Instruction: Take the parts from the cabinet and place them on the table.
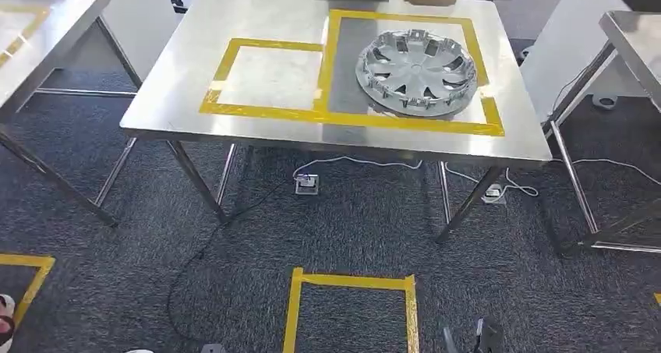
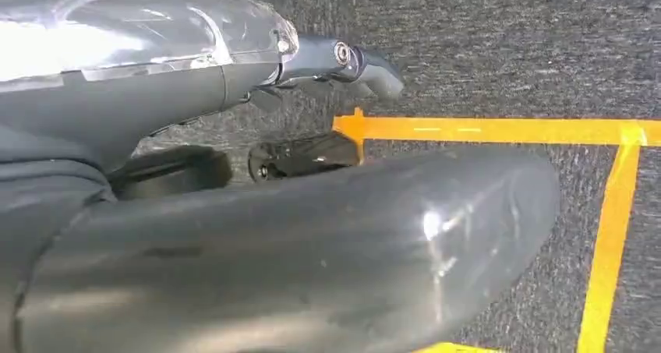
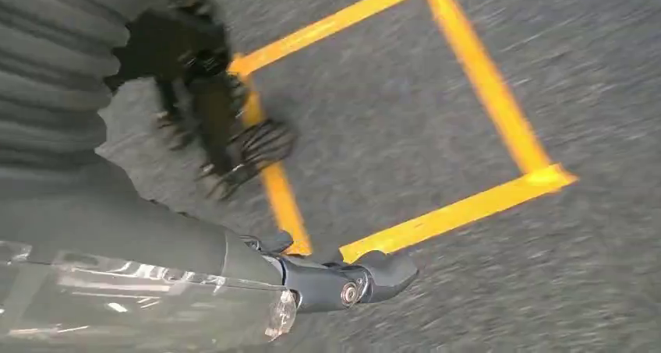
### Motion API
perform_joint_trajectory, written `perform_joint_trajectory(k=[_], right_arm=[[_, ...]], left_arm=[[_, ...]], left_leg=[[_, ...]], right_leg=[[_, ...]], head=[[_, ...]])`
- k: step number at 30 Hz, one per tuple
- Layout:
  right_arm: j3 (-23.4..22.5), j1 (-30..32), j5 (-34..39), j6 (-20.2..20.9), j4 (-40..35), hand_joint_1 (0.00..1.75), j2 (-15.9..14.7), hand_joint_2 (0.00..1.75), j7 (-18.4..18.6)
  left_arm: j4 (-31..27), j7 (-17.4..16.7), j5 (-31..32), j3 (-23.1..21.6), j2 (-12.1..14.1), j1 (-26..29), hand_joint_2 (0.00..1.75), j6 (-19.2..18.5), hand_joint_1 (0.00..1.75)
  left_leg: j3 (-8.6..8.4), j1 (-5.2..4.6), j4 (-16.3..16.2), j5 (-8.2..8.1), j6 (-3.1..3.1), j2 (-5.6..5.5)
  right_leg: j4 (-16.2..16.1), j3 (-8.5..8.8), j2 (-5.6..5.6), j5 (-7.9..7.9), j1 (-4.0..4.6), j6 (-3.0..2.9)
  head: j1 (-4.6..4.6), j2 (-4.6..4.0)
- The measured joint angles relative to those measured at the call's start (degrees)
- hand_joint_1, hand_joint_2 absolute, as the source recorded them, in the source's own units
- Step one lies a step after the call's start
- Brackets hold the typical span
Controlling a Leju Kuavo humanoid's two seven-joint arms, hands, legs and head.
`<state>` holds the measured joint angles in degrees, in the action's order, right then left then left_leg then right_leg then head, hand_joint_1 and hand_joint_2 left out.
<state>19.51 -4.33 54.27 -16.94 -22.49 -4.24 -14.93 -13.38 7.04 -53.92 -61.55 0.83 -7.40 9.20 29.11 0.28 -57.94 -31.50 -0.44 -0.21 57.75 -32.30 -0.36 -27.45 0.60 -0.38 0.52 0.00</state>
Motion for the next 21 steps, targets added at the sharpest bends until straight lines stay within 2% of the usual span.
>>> perform_joint_trajectory(k=[2,3,4,5,6,8,9,10,11,12,13,14,15,18,19,20,21], right_arm=[[1.2,0.0,-1.1,-1.2,1.4,0.0,0.9,0.0,0.8],[1.8,0.0,-1.5,-1.7,2.0,0.0,1.4,0.0,1.1],[2.2,0.0,-2.1,-2.3,2.5,0.0,1.5,0.0,2.0],[2.9,0.1,-2.8,-2.9,2.9,0.0,2.1,0.0,3.3],[3.7,0.1,-3.5,-3.7,3.4,0.0,2.4,0.0,4.3],[4.9,0.0,-4.6,-4.9,4.1,0.0,2.9,0.0,6.3],[5.4,0.0,-5.0,-5.3,4.4,0.0,3.2,0.0,7.0],[6.1,0.0,-5.2,-5.7,4.7,0.0,3.4,0.0,7.6],[6.7,0.0,-5.4,-5.9,5.0,0.0,3.6,0.0,7.8],[7.2,0.0,-5.6,-6.0,5.1,0.0,3.7,0.0,8.0],[7.7,-0.1,-5.7,-6.0,5.3,0.0,3.8,0.0,8.0],[8.1,-0.3,-5.8,-6.1,5.4,0.0,3.9,0.0,8.0],[8.5,-0.5,-5.8,-6.1,5.6,0.0,4.0,0.0,8.0],[9.5,-0.6,-5.8,-6.1,5.9,0.0,4.1,0.0,8.0],[9.7,-0.5,-5.8,-6.1,6.1,0.0,4.2,0.0,8.0],[10.0,-0.7,-5.8,-6.1,6.2,0.0,4.5,0.0,7.9],[10.2,-0.8,-5.8,-6.2,6.3,0.0,4.5,0.0,7.9]], left_arm=[[0.0,0.0,-0.3,0.0,0.2,0.2,0.0,-0.5,0.0],[0.0,0.0,-0.4,0.0,0.4,0.3,0.0,-0.7,0.0],[0.0,-0.1,-0.6,0.0,0.4,0.3,0.0,-0.7,0.0],[0.0,-0.2,-0.8,0.0,0.5,0.1,0.0,-0.7,0.0],[0.0,-0.2,-1.1,0.0,0.7,0.1,0.0,-0.8,0.0],[0.0,-0.4,-1.8,0.0,0.8,0.2,0.0,-1.0,0.0],[0.1,-0.4,-2.0,0.0,0.9,0.3,0.0,-1.2,0.0],[0.1,-0.6,-2.3,0.0,1.1,0.3,0.0,-1.4,0.0],[0.1,-0.7,-2.4,0.0,1.2,0.3,0.0,-1.4,0.0],[0.1,-0.8,-2.5,0.0,1.4,0.4,0.0,-1.5,0.0],[0.1,-0.9,-2.5,0.0,1.5,0.3,0.0,-1.5,0.0],[0.1,-0.9,-2.5,0.0,1.5,0.3,0.0,-1.7,0.0],[0.1,-0.9,-2.5,0.0,1.6,0.3,0.0,-1.7,0.0],[0.2,-0.9,-2.5,0.0,1.6,0.3,0.0,-1.8,0.0],[0.2,-0.9,-2.5,0.0,1.7,0.3,0.0,-1.8,0.0],[0.2,-0.9,-2.5,0.0,1.7,0.3,0.0,-1.8,0.0],[0.2,-0.9,-2.5,0.0,1.8,0.3,0.0,-1.8,0.0]], left_leg=[[0.46,-0.14,-0.4,0.34,0.54,-0.04],[0.53,-0.23,-0.4,0.58,0.86,-0.05],[0.96,0.13,0.0,1.2,1.28,0.02],[1.17,0.31,0.0,1.59,1.64,0.07],[1.6,0.31,0.0,1.88,2.07,0.11],[2.45,0.17,0.0,2.46,2.15,0.14],[2.89,0.15,0.0,2.75,2.06,0.18],[3.19,0.16,-0.1,2.99,1.97,0.21],[3.44,0.16,-0.1,3.22,1.88,0.22],[3.64,0.16,-0.1,3.43,1.73,0.23],[3.68,0.16,-0.1,3.61,1.53,0.24],[3.7,0.16,-0.1,3.75,1.33,0.3],[3.96,-0.16,-0.2,3.94,0.98,0.41],[4.34,0.15,-0.1,4.73,-0.13,0.62],[4.34,0.06,-0.1,4.97,-0.51,0.59],[4.72,0.28,-0.8,3.92,-0.65,0.53],[5.54,0.28,-2.7,1.64,-0.85,0.44]], right_leg=[[-0.2,-0.2,0.06,0.46,-0.19,0.63],[-0.3,-0.22,0.06,0.75,-0.32,0.99],[-0.2,-0.49,0.26,0.82,-0.19,1.2],[0.7,-0.98,0.33,-0.69,-0.34,1.67],[3.4,-1.9,0.32,-3.32,-0.61,2.07],[12.5,-4.94,0.32,-8.59,-0.99,2.59],[16.0,-5.89,0.31,-10.16,-1.07,2.75],[16.9,-5.7,0.31,-10.22,-1.11,2.81],[15.4,-4.4,0.31,-9.09,-1.13,2.73],[11.4,-1.94,0.3,-6.95,-1.13,2.56],[5.4,1.47,0.3,-4.33,-1.11,2.27],[0.4,4.32,0.31,-2.64,-1.06,1.94],[-1.7,5.18,0.39,-3.32,-0.77,1.56],[-1.6,4.57,0.52,-2.86,-0.45,0.85],[-2.1,4.43,0.48,-2.33,-0.53,0.23],[-2.5,4.49,0.12,-1.71,-0.84,-0.24],[-2.5,4.06,0.14,-1.4,-0.8,-0.69]], head=[[-0.5,0.0],[-0.46,0.0],[-0.29,0.0],[-0.31,0.0],[-1.09,0.0],[-1.53,0.0],[-1.68,0.0],[-1.9,0.0],[-2.32,0.0],[-2.67,0.0],[-2.93,0.0],[-3.06,0.0],[-3.08,0.0],[-2.82,0.0],[-2.82,0.0],[-2.91,0.0],[-2.56,0.0]])
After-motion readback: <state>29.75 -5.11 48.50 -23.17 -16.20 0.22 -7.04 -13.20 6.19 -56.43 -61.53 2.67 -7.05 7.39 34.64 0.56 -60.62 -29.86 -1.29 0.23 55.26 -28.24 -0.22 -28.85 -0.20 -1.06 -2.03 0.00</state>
